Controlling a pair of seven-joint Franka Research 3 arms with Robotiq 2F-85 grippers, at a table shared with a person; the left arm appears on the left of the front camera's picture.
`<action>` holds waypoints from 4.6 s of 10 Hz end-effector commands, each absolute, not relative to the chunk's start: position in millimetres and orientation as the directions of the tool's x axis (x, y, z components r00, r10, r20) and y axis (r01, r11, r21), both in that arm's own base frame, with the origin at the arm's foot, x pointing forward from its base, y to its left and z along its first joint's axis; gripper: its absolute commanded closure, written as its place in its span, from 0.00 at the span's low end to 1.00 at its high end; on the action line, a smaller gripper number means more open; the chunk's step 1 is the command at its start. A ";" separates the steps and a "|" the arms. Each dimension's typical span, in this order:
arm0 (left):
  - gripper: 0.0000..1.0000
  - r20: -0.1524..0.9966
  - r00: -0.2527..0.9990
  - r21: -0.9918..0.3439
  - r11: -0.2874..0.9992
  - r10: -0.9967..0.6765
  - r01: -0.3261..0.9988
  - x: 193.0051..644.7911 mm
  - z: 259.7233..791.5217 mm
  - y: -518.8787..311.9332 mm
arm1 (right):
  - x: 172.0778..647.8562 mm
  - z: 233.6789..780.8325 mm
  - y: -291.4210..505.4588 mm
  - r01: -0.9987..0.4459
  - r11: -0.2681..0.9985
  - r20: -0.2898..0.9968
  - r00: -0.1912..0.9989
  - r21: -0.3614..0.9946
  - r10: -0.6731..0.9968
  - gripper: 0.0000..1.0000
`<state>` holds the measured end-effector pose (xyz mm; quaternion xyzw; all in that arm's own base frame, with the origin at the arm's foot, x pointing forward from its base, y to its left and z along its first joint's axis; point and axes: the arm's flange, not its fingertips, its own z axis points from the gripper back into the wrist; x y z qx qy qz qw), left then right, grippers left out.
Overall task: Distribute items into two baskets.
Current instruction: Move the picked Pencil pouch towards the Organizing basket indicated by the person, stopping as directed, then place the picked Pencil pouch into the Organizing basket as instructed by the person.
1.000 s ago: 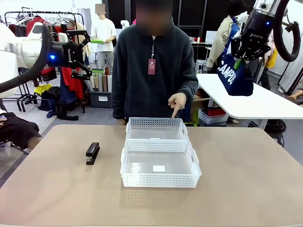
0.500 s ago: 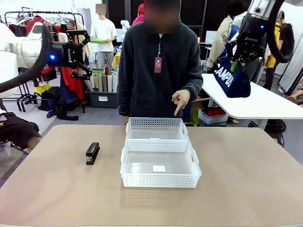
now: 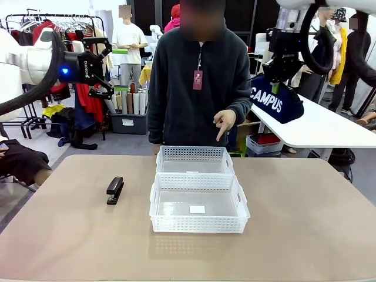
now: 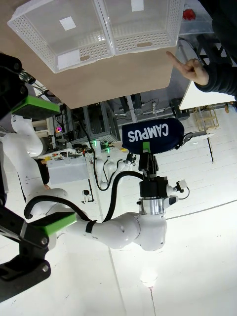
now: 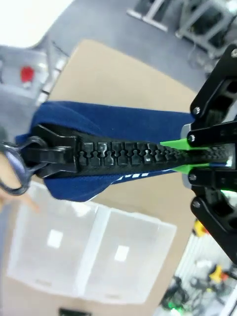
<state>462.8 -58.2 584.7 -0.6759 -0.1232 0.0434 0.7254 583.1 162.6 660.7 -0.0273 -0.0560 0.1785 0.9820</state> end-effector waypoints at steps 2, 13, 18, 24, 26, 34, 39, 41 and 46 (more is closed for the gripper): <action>0.00 0.117 0.967 -0.992 0.077 0.228 0.102 462.3 586.7 -57.8 | 600.9 669.7 189.6 -0.568 0.804 0.076 0.806 -0.174 0.586 1.00; 0.00 0.117 0.967 -0.992 0.077 0.228 0.102 462.3 586.7 -57.8 | 603.2 641.8 216.5 -0.704 0.697 0.045 0.698 -0.135 0.715 1.00; 0.00 0.117 0.967 -0.992 0.077 0.228 0.102 462.3 586.7 -57.8 | 635.1 601.9 280.2 -0.904 0.425 0.010 0.425 -0.045 0.905 1.00; 0.00 0.117 0.967 -0.992 0.077 0.228 0.102 462.3 586.7 -57.8 | 650.4 572.2 334.0 -0.982 0.186 0.062 0.186 0.009 0.980 1.00; 0.00 0.117 0.967 -0.992 0.077 0.228 0.102 462.3 586.7 -57.8 | 652.1 570.0 342.3 -0.986 0.167 0.079 0.166 -0.007 0.983 1.00; 0.00 0.117 0.967 -0.992 0.077 0.228 0.102 462.3 586.7 -57.8 | 651.7 562.5 352.3 -0.991 0.131 0.094 0.130 -0.008 0.987 1.00; 0.00 0.117 0.967 -0.992 0.077 0.228 0.102 462.3 586.7 -57.8 | 638.9 550.7 340.7 -0.986 0.164 0.073 0.162 -0.013 0.984 1.00; 0.00 0.117 0.967 -0.992 0.077 0.228 0.102 462.3 586.7 -57.8 | 638.9 550.7 340.7 -0.986 0.164 0.073 0.162 -0.013 0.984 1.00; 0.00 0.117 0.967 -0.992 0.077 0.228 0.102 462.3 586.7 -57.8 | 638.9 550.7 340.7 -0.986 0.164 0.073 0.162 -0.013 0.984 1.00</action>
